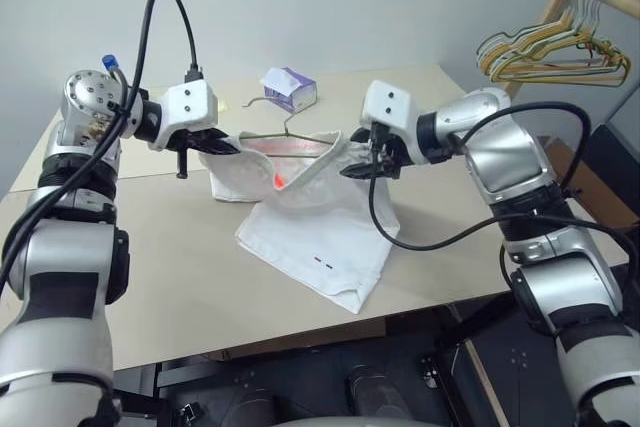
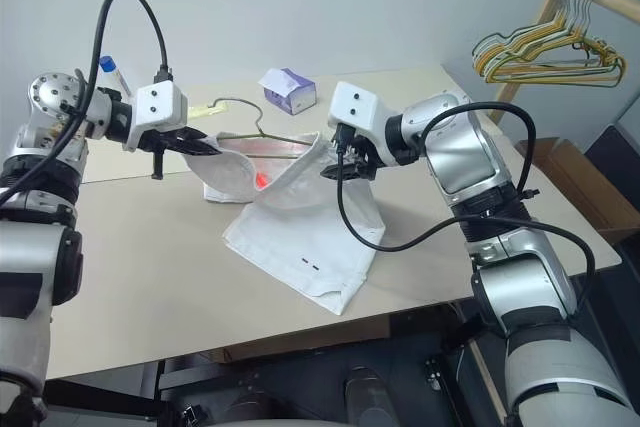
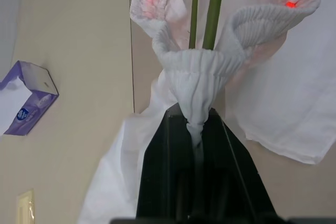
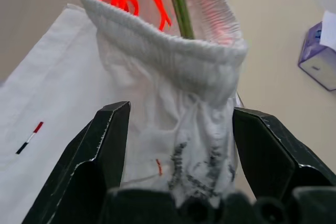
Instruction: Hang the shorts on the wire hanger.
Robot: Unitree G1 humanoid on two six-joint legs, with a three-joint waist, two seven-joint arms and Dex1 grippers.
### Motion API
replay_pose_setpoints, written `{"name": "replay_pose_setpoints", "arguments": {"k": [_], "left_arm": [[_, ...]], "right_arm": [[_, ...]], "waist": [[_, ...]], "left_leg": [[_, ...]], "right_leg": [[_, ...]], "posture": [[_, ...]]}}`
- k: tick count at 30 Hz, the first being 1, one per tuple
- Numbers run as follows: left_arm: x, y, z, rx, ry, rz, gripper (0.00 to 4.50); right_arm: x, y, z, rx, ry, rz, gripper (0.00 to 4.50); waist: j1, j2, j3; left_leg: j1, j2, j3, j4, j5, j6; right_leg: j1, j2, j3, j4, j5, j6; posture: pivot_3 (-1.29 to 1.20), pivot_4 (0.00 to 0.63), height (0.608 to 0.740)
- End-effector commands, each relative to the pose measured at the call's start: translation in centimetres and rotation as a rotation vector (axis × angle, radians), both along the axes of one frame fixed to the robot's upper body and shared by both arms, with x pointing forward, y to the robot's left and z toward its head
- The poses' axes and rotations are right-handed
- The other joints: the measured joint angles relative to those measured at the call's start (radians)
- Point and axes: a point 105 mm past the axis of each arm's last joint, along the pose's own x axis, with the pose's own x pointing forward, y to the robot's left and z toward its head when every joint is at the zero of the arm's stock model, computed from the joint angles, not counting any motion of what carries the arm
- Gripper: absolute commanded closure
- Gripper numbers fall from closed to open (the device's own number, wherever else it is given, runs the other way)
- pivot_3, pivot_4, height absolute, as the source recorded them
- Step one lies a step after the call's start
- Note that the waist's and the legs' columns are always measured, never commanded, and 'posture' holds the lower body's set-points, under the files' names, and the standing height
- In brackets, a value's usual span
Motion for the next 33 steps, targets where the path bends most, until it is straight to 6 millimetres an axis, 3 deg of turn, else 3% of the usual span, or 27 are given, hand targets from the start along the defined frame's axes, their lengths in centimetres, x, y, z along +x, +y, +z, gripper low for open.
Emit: {"name": "replay_pose_setpoints", "arguments": {"k": [1, 5, 12, 14, 23, 28, 33], "left_arm": [[0.1, -0.4, 2.1, -0.033, -0.073, -0.017, 4.50], [0.1, -0.3, 2.0, -0.028, -0.074, -0.013, 4.50], [0.2, -0.2, 2.0, -0.030, -0.093, -0.012, 4.50], [0.2, -0.5, 2.2, -0.061, -0.099, -0.020, 4.50], [1.0, -0.3, 3.7, -0.188, -0.159, 0.050, 1.64], [2.1, 1.0, 6.5, -0.354, -0.254, 0.194, 0.03], [1.9, 1.7, 8.5, -0.548, -0.308, 0.224, 0.03]], "right_arm": [[0.4, 0.3, 1.0, 0.046, -0.003, -0.006, 0.99], [0.9, 0.2, 1.1, 0.069, 0.004, -0.029, 1.91], [1.0, -0.2, 0.9, 0.079, -0.007, -0.048, 4.43], [1.1, -0.3, 0.7, 0.076, -0.013, -0.053, 4.47], [0.7, -0.6, 0.5, 0.117, -0.004, -0.079, 4.50], [0.5, -1.4, 0.4, 0.145, 0.002, -0.129, 4.50], [0.3, -3.4, 0.1, 0.198, 0.051, -0.273, 4.50]], "waist": [[-0.005, 0.000, 0.000], [-0.012, 0.000, 0.000], [-0.012, 0.000, 0.000], [-0.012, 0.000, 0.000], [-0.011, 0.000, 0.000], [-0.012, 0.000, 0.000], [-0.011, 0.000, 0.000]], "left_leg": [[0.000, 0.000, 0.000, 0.000, 0.000, 0.000], [0.000, 0.000, 0.000, 0.000, 0.000, 0.000], [0.000, 0.000, 0.000, 0.000, 0.000, 0.000], [0.000, 0.000, -0.001, 0.000, 0.000, 0.000], [0.000, 0.000, -0.001, 0.000, 0.000, 0.000], [0.000, 0.000, -0.001, 0.000, 0.000, 0.000], [0.000, 0.000, -0.001, 0.000, 0.000, 0.000]], "right_leg": [[0.000, 0.000, 0.000, 0.000, 0.000, 0.000], [0.000, 0.000, 0.000, 0.000, 0.000, 0.000], [0.000, 0.000, 0.000, 0.000, 0.000, 0.000], [0.000, 0.000, 0.000, 0.000, 0.000, 0.000], [0.000, 0.000, 0.000, 0.000, 0.000, 0.000], [0.000, 0.000, 0.000, 0.000, 0.000, 0.000], [0.000, -0.001, 0.000, 0.000, 0.000, 0.000]], "posture": [[-0.10, 0.000, 0.740], [-0.10, 0.000, 0.740], [-0.10, 0.000, 0.740], [-0.10, 0.000, 0.740], [-0.10, 0.000, 0.740], [-0.11, 0.000, 0.740], [-0.13, 0.000, 0.740]]}}
